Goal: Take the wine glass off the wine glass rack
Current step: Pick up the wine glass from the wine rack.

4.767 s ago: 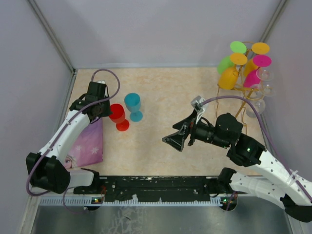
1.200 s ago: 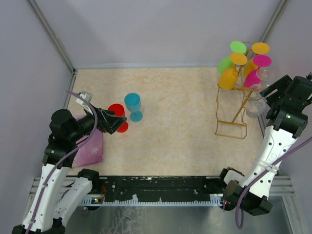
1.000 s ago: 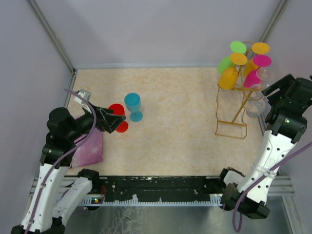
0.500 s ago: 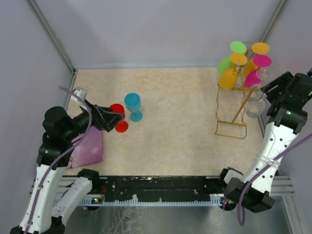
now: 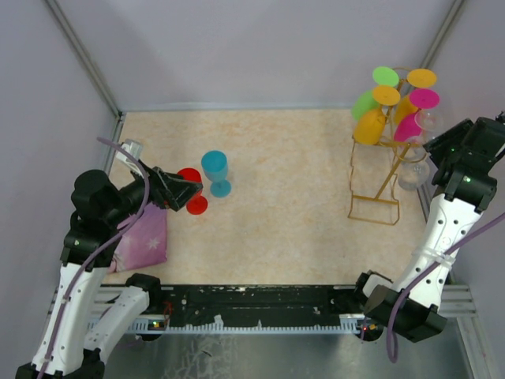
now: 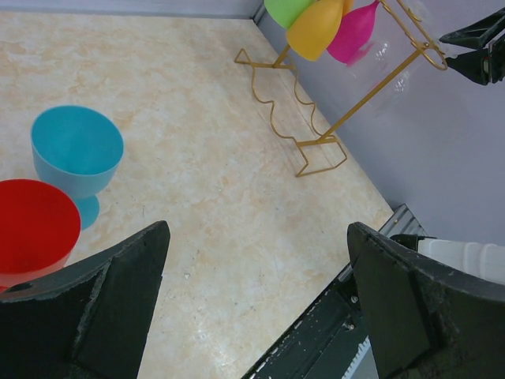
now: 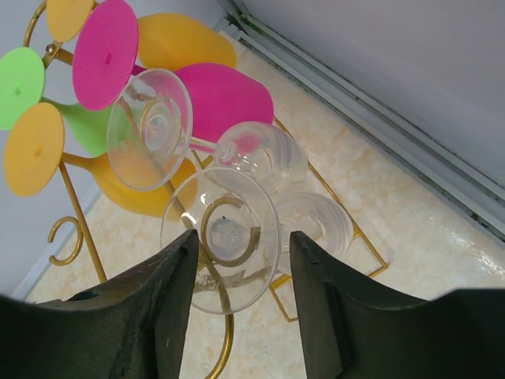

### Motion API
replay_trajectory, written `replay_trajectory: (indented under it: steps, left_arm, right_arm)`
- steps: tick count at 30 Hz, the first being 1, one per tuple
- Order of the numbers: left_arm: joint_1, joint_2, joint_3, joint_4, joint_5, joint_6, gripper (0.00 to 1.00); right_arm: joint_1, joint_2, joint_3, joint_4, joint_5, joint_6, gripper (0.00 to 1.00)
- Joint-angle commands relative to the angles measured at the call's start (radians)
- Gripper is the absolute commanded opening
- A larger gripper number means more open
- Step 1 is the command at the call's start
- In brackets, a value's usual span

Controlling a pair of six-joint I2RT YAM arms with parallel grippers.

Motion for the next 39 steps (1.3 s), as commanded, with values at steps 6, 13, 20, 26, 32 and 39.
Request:
replay_trajectory:
  steps: [6,13,20,26,32,39]
  left_arm:
    - [0.004,-0.008,0.002,0.011,-0.004,-0.015,0.99]
    - [0.003,-0.008,0.005,0.005,-0.001,-0.014,0.99]
    - [0.003,-0.009,0.004,0.001,0.019,-0.008,0.99]
    - [0.003,-0.009,0.004,-0.002,0.02,-0.002,0.99]
    - [0.003,-0.003,0.002,-0.003,0.032,0.003,0.99]
    - [0.003,-0.006,-0.001,-0.007,0.027,0.003,0.99]
  right_arm:
    - [-0.01,-0.015,0.0,0.051,0.026,-0.019,0.45]
    - [-0.01,-0.03,-0.032,0.088,0.024,-0.012,0.39]
    - [-0.01,-0.048,-0.042,0.097,0.03,-0.014,0.32]
    - [-0.01,-0.069,-0.043,0.111,0.035,-0.001,0.18]
    - [-0.01,-0.085,-0.042,0.121,0.043,0.009,0.09]
    - [-0.01,-0.101,-0.043,0.139,0.047,0.035,0.0]
